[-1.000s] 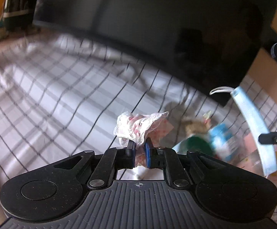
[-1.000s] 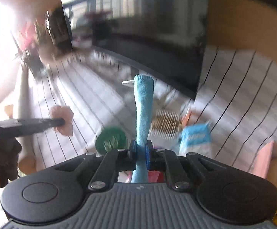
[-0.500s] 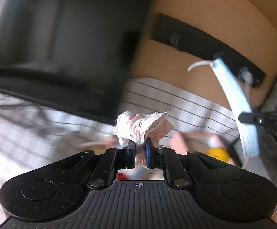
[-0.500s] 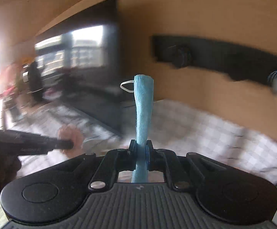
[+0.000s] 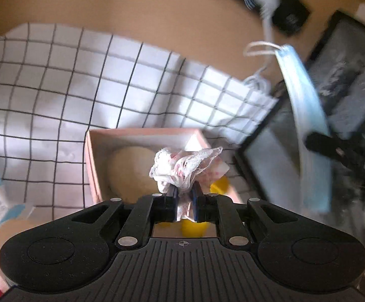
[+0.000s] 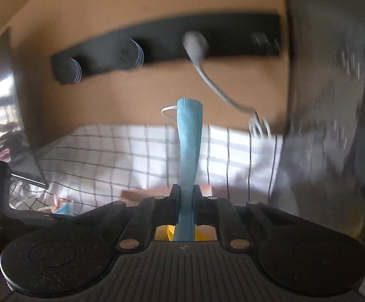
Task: Organize soft objects
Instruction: 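Carry the blue mask and pink bag with both tools over the pink box, then open both tools to drop the mask and pink bag into the box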
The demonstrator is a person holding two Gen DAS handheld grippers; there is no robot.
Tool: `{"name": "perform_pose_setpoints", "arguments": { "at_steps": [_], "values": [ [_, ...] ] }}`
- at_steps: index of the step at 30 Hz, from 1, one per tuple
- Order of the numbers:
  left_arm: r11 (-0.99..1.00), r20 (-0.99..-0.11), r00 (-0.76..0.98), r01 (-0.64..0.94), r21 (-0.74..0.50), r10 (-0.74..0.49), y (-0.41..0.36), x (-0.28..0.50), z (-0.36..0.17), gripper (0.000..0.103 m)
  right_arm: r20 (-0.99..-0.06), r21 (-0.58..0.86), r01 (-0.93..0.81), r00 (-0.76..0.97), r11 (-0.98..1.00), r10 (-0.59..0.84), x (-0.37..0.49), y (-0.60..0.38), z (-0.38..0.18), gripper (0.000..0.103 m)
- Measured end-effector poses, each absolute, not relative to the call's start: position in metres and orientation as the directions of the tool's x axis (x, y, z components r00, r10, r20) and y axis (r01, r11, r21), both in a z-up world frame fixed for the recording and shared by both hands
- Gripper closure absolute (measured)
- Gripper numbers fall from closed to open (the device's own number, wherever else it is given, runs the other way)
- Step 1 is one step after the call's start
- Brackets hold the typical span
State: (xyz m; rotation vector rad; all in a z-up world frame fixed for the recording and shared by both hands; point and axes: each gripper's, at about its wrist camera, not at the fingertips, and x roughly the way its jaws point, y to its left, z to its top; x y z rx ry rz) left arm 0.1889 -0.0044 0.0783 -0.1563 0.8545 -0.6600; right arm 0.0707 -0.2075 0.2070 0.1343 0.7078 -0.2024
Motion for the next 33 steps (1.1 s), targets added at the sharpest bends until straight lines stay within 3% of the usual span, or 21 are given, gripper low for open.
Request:
{"name": "perform_pose_setpoints", "arguments": {
  "at_steps": [3,6,12,19,27,33],
  "values": [
    [0.837,-0.774,0.369,0.411,-0.360,-0.514,-0.021,0.210,0.046,0.085,-0.694,0.105,0.233,0.713,0.967,-0.096,0.083,-0.218,0.181,0.094],
    [0.839,-0.813,0.324,0.436,-0.325,-0.484,-0.023,0.213,0.032,0.081,-0.705,0.185,0.195,0.709,0.963,-0.008,0.098,-0.217,0.160,0.094],
    [0.835,-0.767,0.416,0.478,-0.272,-0.488,-0.006,0.201,0.050,0.081,-0.712,0.417,0.148,0.667,0.897,0.220,0.139,-0.220,0.121,0.093],
    [0.833,-0.736,0.477,0.510,-0.215,-0.481,0.006,0.186,0.067,0.081,-0.769,0.516,0.200,0.536,0.833,0.348,0.171,-0.216,0.068,0.093],
    [0.853,-0.633,0.575,0.397,-0.339,-0.519,0.060,0.158,0.111,0.081,-0.883,0.394,0.231,0.363,0.890,0.297,0.188,-0.186,0.020,0.092],
    [0.907,-0.614,0.669,0.276,-0.319,-0.419,0.118,0.124,0.121,0.081,-0.948,0.232,0.130,0.251,0.964,0.194,0.208,-0.144,0.028,0.091]
  ]
}}
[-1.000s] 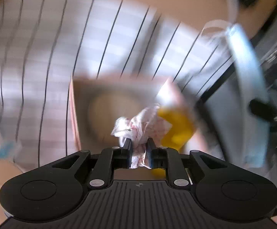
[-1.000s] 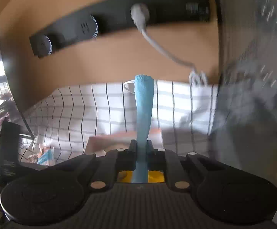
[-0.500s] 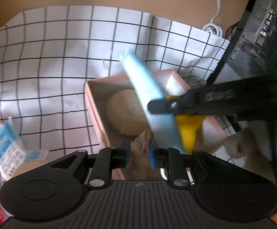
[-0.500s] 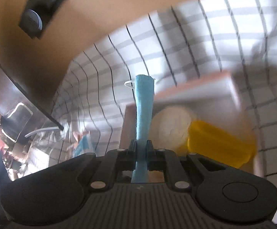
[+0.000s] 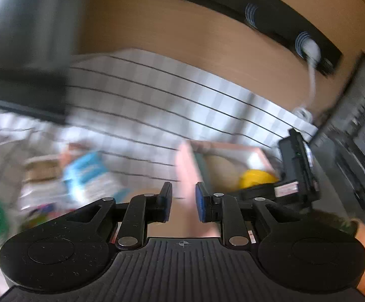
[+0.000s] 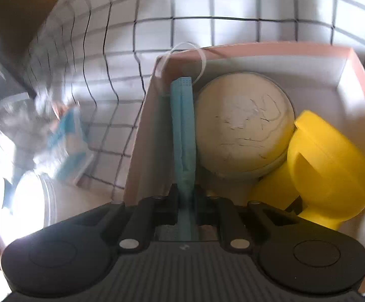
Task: Organize soft objects
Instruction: 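Open both tools to drop the mask and pink bag into the box, then move both tools back toward the cotton swabs and blue carton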
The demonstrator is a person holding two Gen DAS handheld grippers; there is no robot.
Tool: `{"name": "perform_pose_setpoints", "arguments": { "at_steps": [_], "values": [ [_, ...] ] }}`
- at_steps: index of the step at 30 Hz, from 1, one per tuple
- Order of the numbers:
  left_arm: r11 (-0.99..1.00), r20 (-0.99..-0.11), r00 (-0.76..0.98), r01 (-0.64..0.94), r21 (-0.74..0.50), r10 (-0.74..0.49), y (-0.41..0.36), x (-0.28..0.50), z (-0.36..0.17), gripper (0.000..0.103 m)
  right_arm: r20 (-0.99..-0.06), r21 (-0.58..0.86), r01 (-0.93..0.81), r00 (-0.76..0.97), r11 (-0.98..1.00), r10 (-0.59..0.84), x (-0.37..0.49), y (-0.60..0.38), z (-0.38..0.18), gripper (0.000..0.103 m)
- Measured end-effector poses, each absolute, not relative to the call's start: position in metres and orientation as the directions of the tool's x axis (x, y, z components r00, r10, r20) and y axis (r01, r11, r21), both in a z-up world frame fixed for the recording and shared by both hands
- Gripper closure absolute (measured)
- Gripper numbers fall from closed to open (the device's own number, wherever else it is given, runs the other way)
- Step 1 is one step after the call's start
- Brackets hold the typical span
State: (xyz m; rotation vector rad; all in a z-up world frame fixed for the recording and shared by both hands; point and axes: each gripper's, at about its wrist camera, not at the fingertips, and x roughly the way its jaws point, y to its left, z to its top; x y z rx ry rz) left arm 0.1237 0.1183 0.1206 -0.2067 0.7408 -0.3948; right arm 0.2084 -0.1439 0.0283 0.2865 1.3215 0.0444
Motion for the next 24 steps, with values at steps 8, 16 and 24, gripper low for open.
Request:
{"name": "perform_pose_setpoints", "arguments": {
  "at_steps": [8,16,24],
  "values": [
    [0.930,-0.630,0.737,-0.007,-0.367,-0.243,0.229,0.076,0.092,0.081,-0.939,0.143,0.077,0.324,0.987,0.111,0.186,-0.134,0.074,0.038],
    [0.900,-0.671,0.728,-0.189,-0.394,-0.140,0.308,0.047,0.068,0.081,-0.891,0.058,0.061,0.453,0.996,0.024,0.176,-0.111,0.146,0.033],
    [0.921,-0.704,0.680,-0.110,-0.374,-0.205,0.299,0.050,0.049,0.081,-0.833,0.115,-0.103,0.531,0.988,0.152,0.198,-0.008,0.203,0.029]
  ]
}}
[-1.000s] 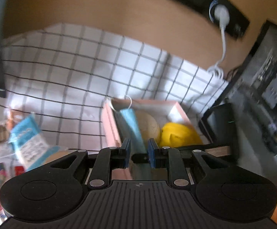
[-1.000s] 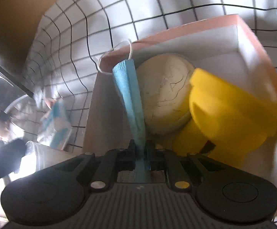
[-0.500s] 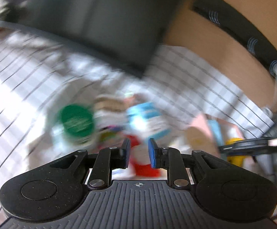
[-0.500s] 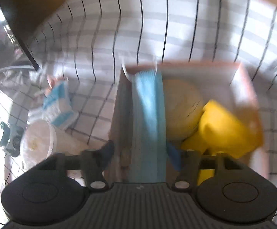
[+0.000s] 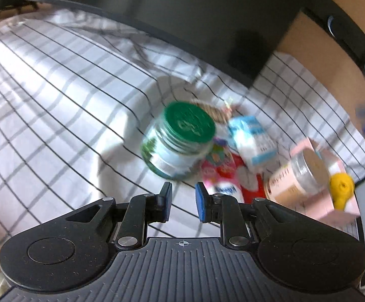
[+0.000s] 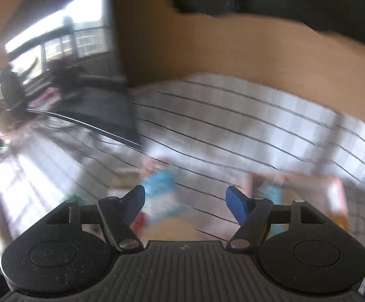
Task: Organize soft objects
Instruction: 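Move both tools back toward the cotton swabs and blue carton, then close the left tool on the cotton swab pack while the right tool approaches the hair tie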
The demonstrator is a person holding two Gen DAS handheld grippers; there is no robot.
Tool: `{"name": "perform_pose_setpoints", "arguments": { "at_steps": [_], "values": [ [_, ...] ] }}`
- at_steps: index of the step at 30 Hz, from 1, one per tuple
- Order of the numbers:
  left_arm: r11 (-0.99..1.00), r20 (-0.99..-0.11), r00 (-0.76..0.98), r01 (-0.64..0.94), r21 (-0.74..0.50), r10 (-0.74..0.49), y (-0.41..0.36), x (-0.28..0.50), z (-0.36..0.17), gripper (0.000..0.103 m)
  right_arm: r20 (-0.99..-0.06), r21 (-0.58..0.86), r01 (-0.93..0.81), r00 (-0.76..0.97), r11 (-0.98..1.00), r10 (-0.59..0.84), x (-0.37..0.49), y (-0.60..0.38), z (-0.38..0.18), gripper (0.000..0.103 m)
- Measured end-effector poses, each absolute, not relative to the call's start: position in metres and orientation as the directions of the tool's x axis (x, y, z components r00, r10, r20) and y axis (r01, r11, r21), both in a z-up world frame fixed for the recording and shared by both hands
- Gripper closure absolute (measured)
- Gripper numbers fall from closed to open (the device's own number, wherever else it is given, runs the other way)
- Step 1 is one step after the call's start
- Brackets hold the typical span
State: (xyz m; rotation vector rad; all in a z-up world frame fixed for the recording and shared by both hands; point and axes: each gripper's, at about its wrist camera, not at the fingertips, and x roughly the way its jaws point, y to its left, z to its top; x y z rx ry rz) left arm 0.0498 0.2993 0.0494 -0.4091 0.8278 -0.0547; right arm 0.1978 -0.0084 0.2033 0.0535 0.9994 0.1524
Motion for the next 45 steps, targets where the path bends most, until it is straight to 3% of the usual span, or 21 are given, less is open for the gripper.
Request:
{"name": "perform_pose_setpoints", "arguments": {
  "at_steps": [4,7,12,18,22,25,26,27,28,30,37,45],
  "values": [
    [0.937,-0.695,0.683,-0.041,-0.346,-0.227,0.281,0.052,0.047,0.081,-0.824,0.146,-0.191,0.519,0.971,0.226,0.217,0.039,0.217,0.017],
    [0.947,-0.683,0.689,0.016,-0.321,-0.244,0.269,0.057,0.052,0.081,-0.866,0.111,-0.271,0.446,0.956,0.226,0.234,0.068,0.205,0.017],
    [0.918,-0.656,0.673,0.089,-0.386,-0.341,0.287,0.086,0.098,0.081,-0.905,0.060,-0.284,0.388,0.957,0.172,0.257,0.076,0.182,0.017],
    [0.877,-0.749,0.519,0.002,-0.480,-0.411,0.310,0.194,0.115,0.081,-0.928,0.105,-0.197,0.333,0.975,0.167,0.300,0.047,0.154,0.017],
    [0.932,-0.842,0.417,0.037,-0.361,-0.343,0.308,0.255,0.094,0.081,-0.958,0.146,-0.114,0.233,0.983,0.169,0.328,0.026,0.118,0.017],
    [0.930,-0.854,0.368,0.138,-0.342,-0.369,0.309,0.281,0.073,0.081,-0.970,0.186,-0.059,0.151,0.981,0.193,0.346,0.018,0.086,0.017],
    [0.922,-0.854,0.348,0.149,-0.356,-0.386,0.310,0.287,0.064,0.081,-0.971,0.197,-0.055,0.128,0.979,0.202,0.351,0.018,0.076,0.018],
    [0.914,-0.854,0.326,0.150,-0.377,-0.405,0.311,0.292,0.055,0.081,-0.971,0.203,-0.056,0.115,0.978,0.208,0.353,0.021,0.068,0.029],
    [0.904,-0.852,0.301,0.152,-0.400,-0.428,0.312,0.299,0.046,0.081,-0.971,0.209,-0.054,0.105,0.977,0.213,0.355,0.024,0.059,0.053],
    [0.898,-0.858,0.265,0.142,-0.416,-0.439,0.313,0.310,0.029,0.081,-0.973,0.221,-0.026,0.060,0.975,0.222,0.360,0.028,0.043,0.069],
    [0.912,-0.877,0.254,0.071,-0.404,-0.409,0.323,0.326,0.006,0.079,-0.973,0.228,-0.010,0.018,0.974,0.229,0.374,0.049,0.010,0.069],
    [0.913,-0.891,0.338,0.370,-0.170,-0.303,0.256,0.304,0.048,0.079,-0.992,0.128,-0.010,0.010,0.992,0.128,0.377,0.033,0.000,0.069]
  ]
}}
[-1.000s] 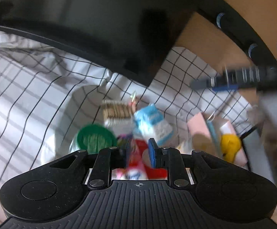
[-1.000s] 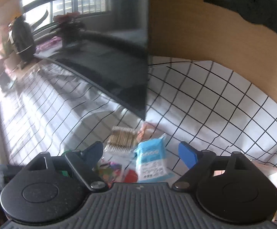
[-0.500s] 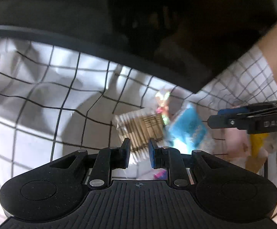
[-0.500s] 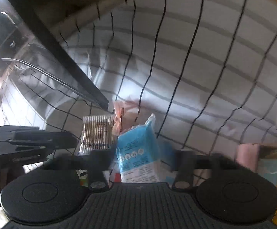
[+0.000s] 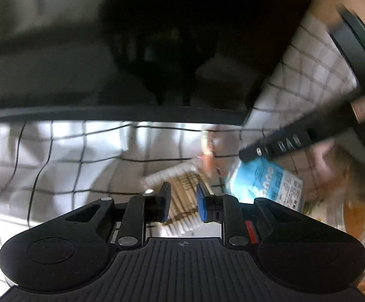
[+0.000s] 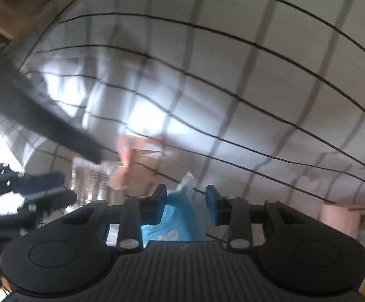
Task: Organize soft objects
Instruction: 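Close the left tool on the cotton swab pack while the right tool approaches the hair tie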
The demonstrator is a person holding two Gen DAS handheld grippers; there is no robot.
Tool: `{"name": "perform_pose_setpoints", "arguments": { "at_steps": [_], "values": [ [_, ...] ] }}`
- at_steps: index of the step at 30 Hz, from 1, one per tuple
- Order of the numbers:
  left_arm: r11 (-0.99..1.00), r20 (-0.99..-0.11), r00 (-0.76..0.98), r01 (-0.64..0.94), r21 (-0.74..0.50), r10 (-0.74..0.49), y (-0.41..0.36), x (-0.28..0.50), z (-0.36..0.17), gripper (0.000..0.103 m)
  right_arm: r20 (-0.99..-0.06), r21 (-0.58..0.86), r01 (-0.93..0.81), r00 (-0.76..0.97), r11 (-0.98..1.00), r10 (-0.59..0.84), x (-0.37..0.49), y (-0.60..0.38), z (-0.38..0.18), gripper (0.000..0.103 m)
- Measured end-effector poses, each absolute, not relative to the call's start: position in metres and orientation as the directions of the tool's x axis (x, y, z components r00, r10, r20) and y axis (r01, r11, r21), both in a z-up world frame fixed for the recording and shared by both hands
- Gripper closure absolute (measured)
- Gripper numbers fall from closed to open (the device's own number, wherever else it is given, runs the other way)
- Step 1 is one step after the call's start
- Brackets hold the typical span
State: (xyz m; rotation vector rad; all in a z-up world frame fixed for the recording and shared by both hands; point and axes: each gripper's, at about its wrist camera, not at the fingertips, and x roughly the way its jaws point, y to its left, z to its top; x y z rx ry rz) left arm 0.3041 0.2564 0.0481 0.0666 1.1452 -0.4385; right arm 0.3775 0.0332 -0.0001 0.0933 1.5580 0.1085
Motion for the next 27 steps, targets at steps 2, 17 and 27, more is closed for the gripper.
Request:
{"name": "perform_pose_setpoints", "arguments": {
  "at_steps": [2,17,27],
  "values": [
    [0.908,-0.904,0.338,0.403,-0.113,-0.262,0.238,0.301,0.045,0.079,-0.990,0.137,-0.008,0.016,0.991,0.137,0.374,0.028,0.006,0.068],
    [0.925,-0.936,0.353,0.355,0.137,0.003,0.207,0.305,0.027,0.065,-0.952,0.208,-0.026,0.224,0.978,0.208,0.345,-0.015,0.080,0.044],
    [0.954,-0.947,0.320,0.295,0.060,-0.040,0.205,0.305,0.020,0.061,-0.938,0.280,0.007,0.216,0.960,0.272,0.333,-0.030,0.077,0.043]
  ]
}}
